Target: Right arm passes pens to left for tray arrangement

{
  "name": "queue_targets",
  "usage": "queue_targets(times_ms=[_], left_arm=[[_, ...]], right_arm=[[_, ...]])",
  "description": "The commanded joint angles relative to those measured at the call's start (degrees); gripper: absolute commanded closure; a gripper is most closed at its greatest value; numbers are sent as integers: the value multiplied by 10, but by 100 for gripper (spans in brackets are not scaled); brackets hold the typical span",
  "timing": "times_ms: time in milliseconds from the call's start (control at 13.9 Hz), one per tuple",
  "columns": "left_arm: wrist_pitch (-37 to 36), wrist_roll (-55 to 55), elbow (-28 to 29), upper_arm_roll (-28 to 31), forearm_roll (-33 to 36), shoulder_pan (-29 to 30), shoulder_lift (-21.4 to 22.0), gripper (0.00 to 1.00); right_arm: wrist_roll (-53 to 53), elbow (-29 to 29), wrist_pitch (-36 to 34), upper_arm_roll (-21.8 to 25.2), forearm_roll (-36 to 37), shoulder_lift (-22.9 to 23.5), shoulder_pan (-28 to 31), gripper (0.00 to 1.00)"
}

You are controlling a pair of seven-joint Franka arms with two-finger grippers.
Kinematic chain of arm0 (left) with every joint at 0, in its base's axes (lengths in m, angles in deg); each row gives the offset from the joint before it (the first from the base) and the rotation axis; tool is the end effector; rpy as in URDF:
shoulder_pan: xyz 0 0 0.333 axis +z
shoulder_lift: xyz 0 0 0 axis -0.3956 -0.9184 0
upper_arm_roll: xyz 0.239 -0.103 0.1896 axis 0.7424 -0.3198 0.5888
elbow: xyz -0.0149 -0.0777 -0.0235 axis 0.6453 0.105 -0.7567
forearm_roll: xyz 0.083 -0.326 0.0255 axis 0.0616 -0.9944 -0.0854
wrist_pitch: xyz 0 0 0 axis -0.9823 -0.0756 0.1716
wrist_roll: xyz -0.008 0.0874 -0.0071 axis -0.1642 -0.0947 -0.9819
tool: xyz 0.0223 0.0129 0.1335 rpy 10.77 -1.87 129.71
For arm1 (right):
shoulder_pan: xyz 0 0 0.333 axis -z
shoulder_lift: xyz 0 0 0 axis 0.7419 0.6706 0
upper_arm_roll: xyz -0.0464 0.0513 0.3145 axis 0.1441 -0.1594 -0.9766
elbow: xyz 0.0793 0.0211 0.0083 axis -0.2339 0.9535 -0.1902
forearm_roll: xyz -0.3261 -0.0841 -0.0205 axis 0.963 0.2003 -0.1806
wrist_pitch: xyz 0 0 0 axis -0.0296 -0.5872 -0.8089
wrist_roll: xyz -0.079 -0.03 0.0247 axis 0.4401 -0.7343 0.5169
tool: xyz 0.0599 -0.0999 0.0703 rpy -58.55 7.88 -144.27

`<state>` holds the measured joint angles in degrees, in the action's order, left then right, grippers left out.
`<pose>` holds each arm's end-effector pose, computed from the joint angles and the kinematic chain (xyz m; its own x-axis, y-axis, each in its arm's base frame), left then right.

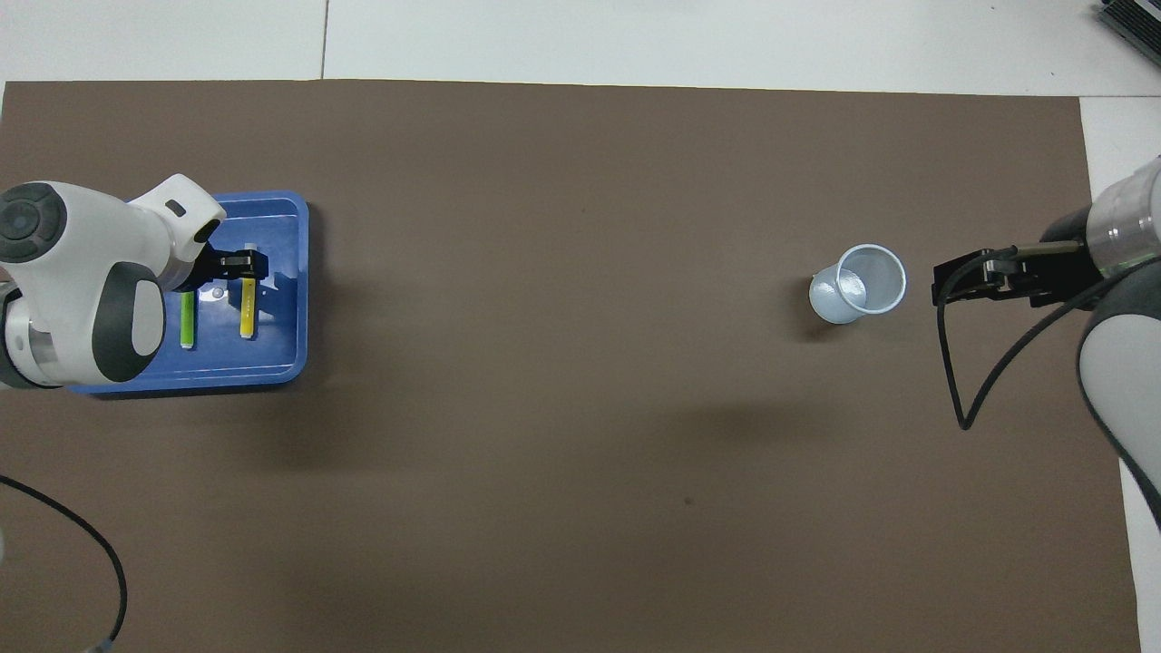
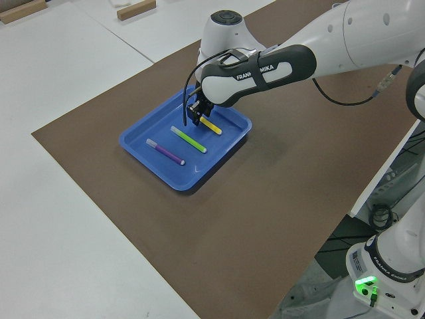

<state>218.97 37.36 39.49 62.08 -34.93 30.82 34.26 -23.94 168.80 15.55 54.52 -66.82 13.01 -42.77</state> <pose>0.5929 0.0083 0.3353 0.9904 -0.0036 0.1385 -0.0019 -0.9999 -0.0120 0.5051 0.0233 0.5655 0.9994 -0.0317 -0.0156 -0.0318 -0.9995 -0.0060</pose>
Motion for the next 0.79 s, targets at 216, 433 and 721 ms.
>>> queue_targets(times_ms=[216, 433, 721], left_arm=[[-10, 9, -34, -4, 11, 2, 20, 0], [-11, 7, -43, -4, 11, 4, 27, 0], [-21, 7, -44, -6, 11, 1, 38, 0]], right_arm=[[-8, 16, 6, -5, 0, -15, 8, 0], [-8, 16, 6, -5, 0, -15, 8, 0], [-8, 15, 6, -5, 0, -15, 8, 0]])
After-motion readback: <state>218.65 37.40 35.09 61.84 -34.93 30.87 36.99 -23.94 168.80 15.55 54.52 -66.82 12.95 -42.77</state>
